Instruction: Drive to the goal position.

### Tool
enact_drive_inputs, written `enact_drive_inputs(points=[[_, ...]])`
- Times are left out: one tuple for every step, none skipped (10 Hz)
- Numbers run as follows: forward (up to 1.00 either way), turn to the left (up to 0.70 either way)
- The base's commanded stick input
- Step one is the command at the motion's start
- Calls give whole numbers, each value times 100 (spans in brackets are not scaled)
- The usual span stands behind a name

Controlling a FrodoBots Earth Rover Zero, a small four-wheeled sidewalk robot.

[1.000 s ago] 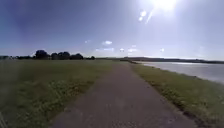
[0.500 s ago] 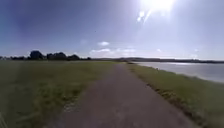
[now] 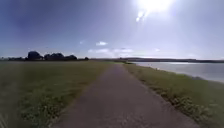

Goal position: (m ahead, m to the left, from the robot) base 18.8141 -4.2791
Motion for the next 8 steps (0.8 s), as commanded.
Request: enact_drive_inputs(points=[[70,0],[70,0],[70,0],[70,0],[70,-19],[70,-16],[70,0],[70,0]])
